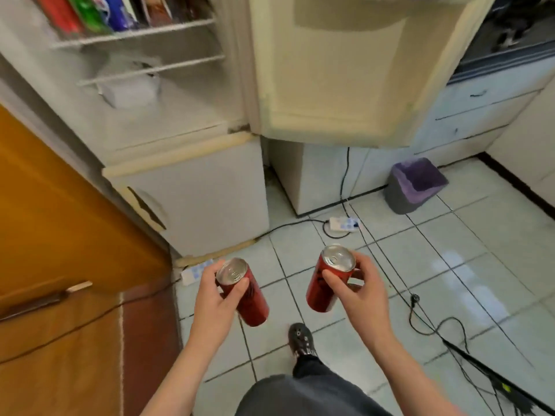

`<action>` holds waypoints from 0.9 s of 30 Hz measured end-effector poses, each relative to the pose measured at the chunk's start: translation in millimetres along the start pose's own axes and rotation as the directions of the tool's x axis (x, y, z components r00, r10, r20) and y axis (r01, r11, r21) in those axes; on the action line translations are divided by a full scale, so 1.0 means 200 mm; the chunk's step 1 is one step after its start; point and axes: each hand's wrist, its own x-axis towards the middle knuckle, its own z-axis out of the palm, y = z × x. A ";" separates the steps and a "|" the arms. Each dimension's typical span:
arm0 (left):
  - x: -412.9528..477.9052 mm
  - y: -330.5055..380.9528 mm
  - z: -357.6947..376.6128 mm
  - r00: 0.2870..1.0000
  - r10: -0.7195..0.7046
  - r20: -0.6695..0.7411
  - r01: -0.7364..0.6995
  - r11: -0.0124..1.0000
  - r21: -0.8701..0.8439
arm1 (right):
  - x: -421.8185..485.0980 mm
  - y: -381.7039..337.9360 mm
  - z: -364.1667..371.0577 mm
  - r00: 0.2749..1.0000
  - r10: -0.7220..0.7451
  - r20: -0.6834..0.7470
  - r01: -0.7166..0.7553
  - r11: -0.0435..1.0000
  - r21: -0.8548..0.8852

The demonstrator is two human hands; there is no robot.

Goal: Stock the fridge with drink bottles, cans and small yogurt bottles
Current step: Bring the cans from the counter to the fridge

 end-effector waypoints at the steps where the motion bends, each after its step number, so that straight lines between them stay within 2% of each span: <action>1: 0.09 0.03 -0.04 0.999 -0.004 -0.038 0.004 1.000 0.002 | 0.12 -0.05 0.06 0.999 -0.024 0.043 0.024 1.000 0.003; 7: 0.54 0.18 -0.31 0.957 0.034 -0.288 -0.017 0.998 0.060 | 0.68 -0.32 0.45 0.950 -0.167 0.265 0.171 0.985 0.010; 16: 1.00 0.03 -0.77 0.847 -0.070 -0.527 0.123 0.990 0.067 | 1.01 -0.45 1.18 0.913 -0.121 0.390 0.129 0.992 0.005; 19: 1.19 0.00 -0.93 0.843 -0.049 -0.535 0.098 0.993 0.063 | 1.11 -0.53 1.42 0.915 -0.127 0.383 0.140 0.990 -0.006; 23: 1.48 0.04 -1.14 0.887 0.067 -0.456 -0.003 0.990 0.141 | 1.29 -0.74 1.71 0.891 -0.198 0.409 0.208 0.978 0.019; 27: 1.73 0.15 -1.28 0.913 0.129 -0.386 -0.086 0.988 0.128 | 1.44 -0.98 1.89 0.885 -0.285 0.370 0.291 0.956 0.039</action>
